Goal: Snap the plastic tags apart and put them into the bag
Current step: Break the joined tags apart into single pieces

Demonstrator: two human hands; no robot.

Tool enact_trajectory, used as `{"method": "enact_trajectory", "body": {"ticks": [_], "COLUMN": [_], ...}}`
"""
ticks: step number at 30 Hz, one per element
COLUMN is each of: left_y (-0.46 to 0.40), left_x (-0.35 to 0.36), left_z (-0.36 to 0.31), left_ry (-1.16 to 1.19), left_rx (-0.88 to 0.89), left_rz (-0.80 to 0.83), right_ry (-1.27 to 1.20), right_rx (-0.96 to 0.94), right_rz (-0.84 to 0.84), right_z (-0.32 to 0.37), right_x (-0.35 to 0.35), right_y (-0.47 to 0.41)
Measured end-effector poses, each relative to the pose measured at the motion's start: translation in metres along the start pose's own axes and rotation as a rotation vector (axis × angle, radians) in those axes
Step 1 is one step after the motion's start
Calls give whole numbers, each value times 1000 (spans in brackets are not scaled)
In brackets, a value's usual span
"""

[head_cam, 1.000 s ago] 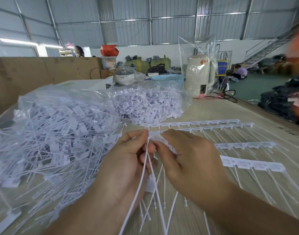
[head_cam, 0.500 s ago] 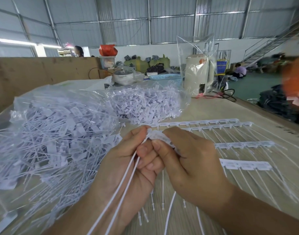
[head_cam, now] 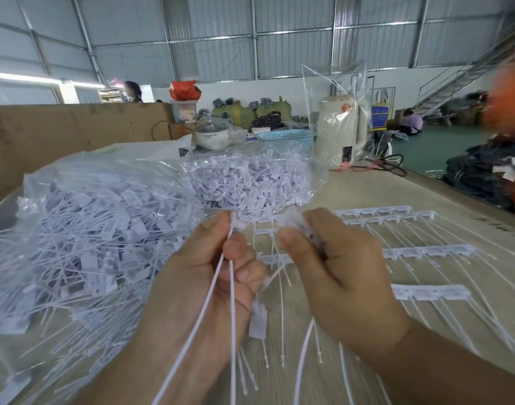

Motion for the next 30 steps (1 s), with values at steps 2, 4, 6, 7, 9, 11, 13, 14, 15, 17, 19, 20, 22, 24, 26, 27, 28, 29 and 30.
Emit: {"method": "enact_trajectory", "body": {"ticks": [2,4,6,7,9,11,13,14,15,17,19,20,22,24,26,27,28,29,30], "left_y": [0,2,3,4,4,4,6,7,8,7,5,4,2,1,-1,-2,-2,-2,-2], "left_x": [-13,-15,-11,-9,-5,-1,2,5,7,10,8,6,6,3,-4,-7,-9,-9,-8], "left_z": [-8,-13,-16,-17,-20,-24,-23,-21,-17,-9,-8,-9,-9,-12,-19,-22,-23,-22,-20], "left_ry": [-131,-427,-616,-682,-784,-893,-1001,-1036,-1080,-1148,-1129,-1102,-1092,-1075,-1052,-1049,-1066,-1092,-1113], "left_rx": [71,129,158,171,199,241,250,239,226,188,172,164,157,176,197,195,187,177,165], "left_rz": [-123,-143,-134,-118,-88,-61,-29,-3,31,77,72,65,55,31,-27,-44,-43,-27,-10], "right_ry": [-27,-57,-61,-53,-28,7,39,49,56,70,60,42,31,59,99,123,144,157,160], "right_rx": [-10,-4,-6,-13,-6,24,46,54,59,76,101,112,127,129,138,146,152,152,149], "right_rz": [153,269,342,369,417,460,497,513,525,540,541,546,573,580,574,581,593,609,624], "right_z": [-1,-1,-1,-1,-4,-11,-17,-18,-19,-21,-23,-23,-23,-23,-27,-30,-33,-35,-36], "right_x": [13,24,30,33,36,38,40,42,42,43,42,43,43,40,35,34,34,35,36], "right_y": [3,7,10,11,12,12,13,13,14,15,14,13,13,11,8,8,8,9,9]}}
Point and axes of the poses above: each hand's wrist, its own y-axis away from the middle knuckle, its own x-axis out of the palm, z = x × y, the point moved 10 cm from there along -y, towards the middle knuckle, and after that the axes turned 1 degree about -y, right-handed, at the moved point
